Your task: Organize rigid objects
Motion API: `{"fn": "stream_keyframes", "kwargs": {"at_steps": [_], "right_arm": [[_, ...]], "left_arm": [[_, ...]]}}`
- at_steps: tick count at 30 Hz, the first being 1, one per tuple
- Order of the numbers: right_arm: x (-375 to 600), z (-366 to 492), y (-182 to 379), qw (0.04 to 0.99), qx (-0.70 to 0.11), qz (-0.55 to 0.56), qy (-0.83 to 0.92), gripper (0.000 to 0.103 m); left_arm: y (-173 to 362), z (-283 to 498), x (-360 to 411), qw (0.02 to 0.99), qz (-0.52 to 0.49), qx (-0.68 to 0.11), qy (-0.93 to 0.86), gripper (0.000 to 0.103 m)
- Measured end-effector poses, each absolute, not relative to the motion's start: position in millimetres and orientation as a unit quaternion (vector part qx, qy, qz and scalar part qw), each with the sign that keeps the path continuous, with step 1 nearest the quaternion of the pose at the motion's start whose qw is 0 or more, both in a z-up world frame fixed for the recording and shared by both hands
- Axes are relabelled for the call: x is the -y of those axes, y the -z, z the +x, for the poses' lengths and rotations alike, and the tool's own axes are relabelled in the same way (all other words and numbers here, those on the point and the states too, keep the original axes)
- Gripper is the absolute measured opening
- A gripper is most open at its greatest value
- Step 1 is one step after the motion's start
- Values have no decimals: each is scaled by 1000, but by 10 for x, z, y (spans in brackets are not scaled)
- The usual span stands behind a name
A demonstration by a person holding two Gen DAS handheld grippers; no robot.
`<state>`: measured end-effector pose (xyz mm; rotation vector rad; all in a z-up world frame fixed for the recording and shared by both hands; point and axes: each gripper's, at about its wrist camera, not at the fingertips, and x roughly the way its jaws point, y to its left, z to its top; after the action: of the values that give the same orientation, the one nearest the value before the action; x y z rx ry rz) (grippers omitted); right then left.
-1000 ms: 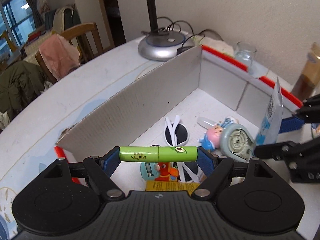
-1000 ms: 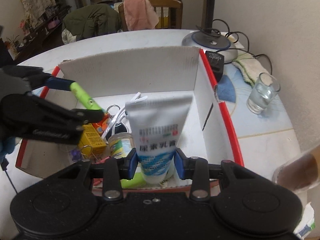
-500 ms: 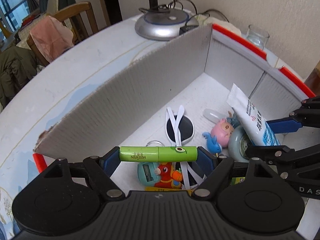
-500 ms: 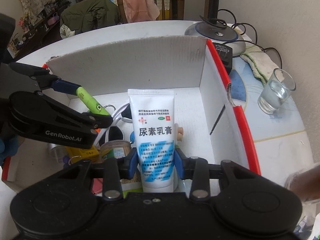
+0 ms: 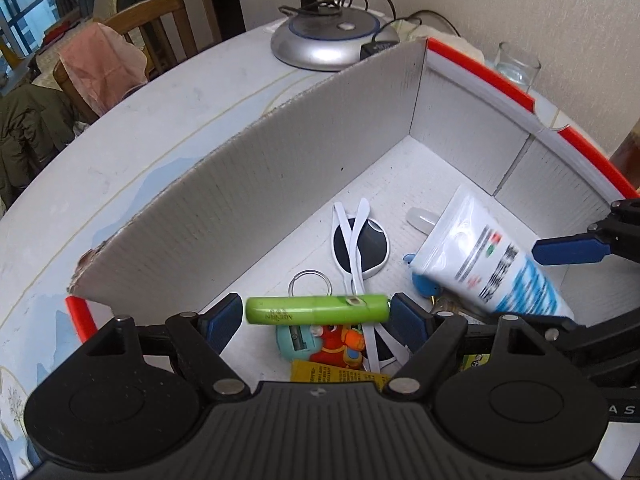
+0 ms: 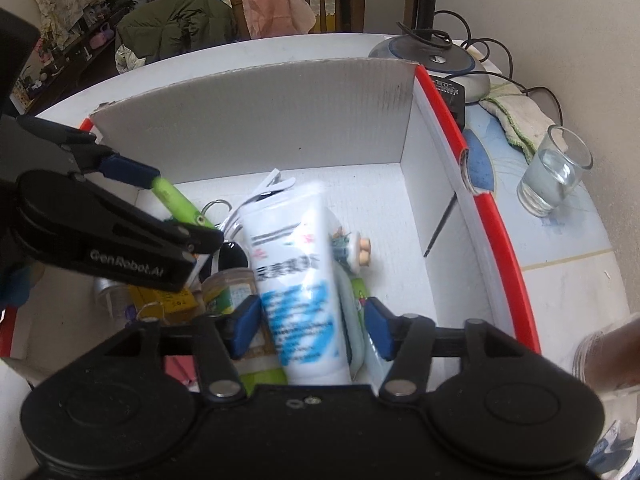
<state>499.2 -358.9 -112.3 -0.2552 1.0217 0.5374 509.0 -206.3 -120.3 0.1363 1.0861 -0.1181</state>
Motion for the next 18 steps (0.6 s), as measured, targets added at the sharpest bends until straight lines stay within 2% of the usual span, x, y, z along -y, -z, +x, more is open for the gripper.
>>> {"fn": "stream_keyframes", "kwargs": {"at_steps": [16,18], "right_arm": [[3724,4658,765,854,-435,-88,-273,65],[3747,4600,703,859,-426,-82,-273,68]], "left_arm": [[686,4485,1924,901,6,-430,55,81],[612,4392,1921,906,4,-420,55,81]]}}
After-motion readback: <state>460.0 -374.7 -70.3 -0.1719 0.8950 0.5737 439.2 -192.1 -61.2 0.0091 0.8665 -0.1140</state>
